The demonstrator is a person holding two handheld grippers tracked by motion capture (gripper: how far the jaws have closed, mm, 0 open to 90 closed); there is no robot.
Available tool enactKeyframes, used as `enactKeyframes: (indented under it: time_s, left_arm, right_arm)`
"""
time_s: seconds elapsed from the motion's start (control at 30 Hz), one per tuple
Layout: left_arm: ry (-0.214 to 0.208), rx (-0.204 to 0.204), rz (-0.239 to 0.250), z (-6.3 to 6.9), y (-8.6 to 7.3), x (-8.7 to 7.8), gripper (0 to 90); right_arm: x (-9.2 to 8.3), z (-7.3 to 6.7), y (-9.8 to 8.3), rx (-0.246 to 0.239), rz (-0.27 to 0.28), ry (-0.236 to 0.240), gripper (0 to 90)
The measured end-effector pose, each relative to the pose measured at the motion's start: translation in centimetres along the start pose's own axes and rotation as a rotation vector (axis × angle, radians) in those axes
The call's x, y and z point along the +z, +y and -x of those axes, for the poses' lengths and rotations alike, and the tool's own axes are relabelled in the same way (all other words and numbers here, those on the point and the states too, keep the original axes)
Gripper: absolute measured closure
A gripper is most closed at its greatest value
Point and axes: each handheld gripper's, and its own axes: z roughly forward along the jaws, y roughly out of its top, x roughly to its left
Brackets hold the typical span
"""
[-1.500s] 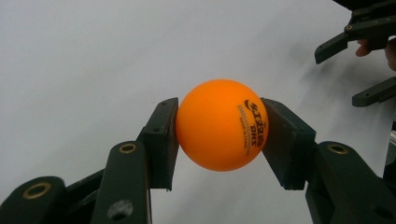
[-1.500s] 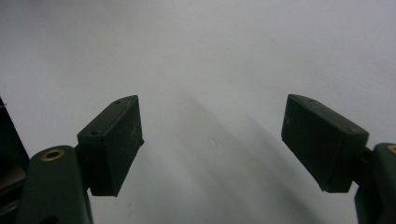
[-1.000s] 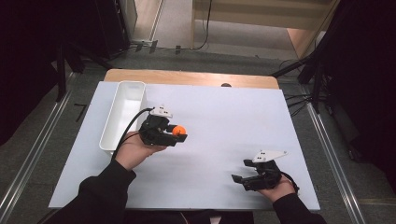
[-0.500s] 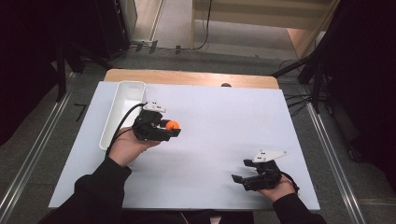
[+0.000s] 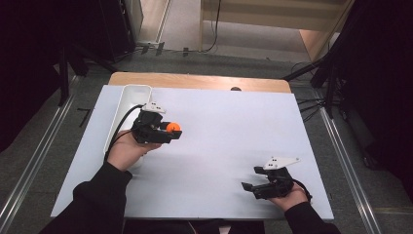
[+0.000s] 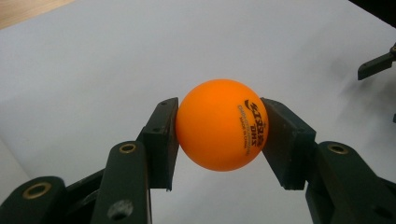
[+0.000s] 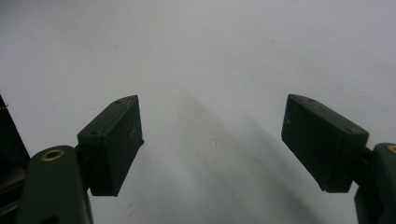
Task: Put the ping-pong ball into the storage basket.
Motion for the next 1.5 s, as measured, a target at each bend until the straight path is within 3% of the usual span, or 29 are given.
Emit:
enactKeyframes:
  time_s: [0.43,0.8,1.5]
  left_arm:
    - [0.008,-0.018,-0.004,-1.2,-0.3,-0.6,50.3]
    - [0.065,-0.036,0.006,-2.4,-0.6,-1.4,50.3]
    - [0.118,-0.092,0.025,-4.1,-0.7,-3.2,50.3]
  right_arm:
    - [0.0,0.0,0.0,0.002,0.001,0.003,19.0]
    - [-0.1,0.0,0.0,0.001,0.003,-0.001,19.0]
    - [-0.1,0.0,0.0,-0.004,0.004,-0.005,19.0]
